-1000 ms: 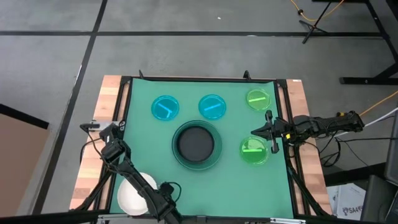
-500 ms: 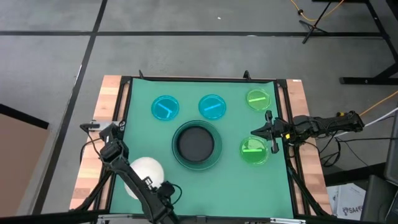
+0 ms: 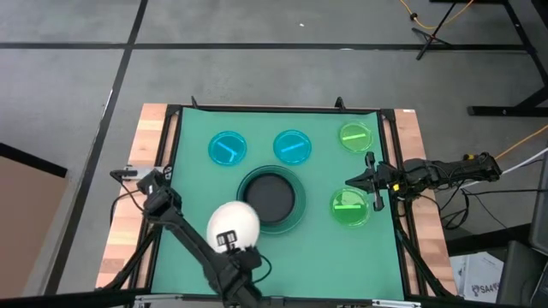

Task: Stack plastic plates
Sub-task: Stack the white plate on the black plate

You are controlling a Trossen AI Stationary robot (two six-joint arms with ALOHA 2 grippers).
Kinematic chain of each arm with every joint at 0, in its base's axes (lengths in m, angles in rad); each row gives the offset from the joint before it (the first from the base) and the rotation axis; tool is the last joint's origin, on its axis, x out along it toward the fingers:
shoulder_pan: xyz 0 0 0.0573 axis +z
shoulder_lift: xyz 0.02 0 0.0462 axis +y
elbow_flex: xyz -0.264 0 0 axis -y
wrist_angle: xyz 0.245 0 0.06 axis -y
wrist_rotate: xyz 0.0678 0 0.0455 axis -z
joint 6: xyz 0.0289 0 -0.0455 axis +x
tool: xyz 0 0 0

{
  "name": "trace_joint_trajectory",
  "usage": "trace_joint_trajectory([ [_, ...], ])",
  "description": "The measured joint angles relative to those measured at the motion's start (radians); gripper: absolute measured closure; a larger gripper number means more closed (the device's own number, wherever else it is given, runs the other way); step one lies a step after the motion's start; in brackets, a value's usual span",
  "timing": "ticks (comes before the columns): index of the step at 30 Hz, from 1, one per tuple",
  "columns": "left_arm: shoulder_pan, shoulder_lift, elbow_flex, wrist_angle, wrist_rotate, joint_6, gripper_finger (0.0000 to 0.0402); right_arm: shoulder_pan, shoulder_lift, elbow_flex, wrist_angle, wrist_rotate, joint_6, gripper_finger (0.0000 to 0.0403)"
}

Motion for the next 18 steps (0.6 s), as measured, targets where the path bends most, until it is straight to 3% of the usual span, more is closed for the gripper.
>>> trace_joint_trajectory([
  [9,0.128,0.000,0.000,0.006,-0.079,0.329,0.0392,0.000,0.000,0.000,0.000,0.000,0.001,0.0402],
  [18,0.282,0.001,-0.015,0.128,-0.123,0.628,0.0392,0.000,0.000,0.000,-0.001,0.045,-0.004,0.0402],
])
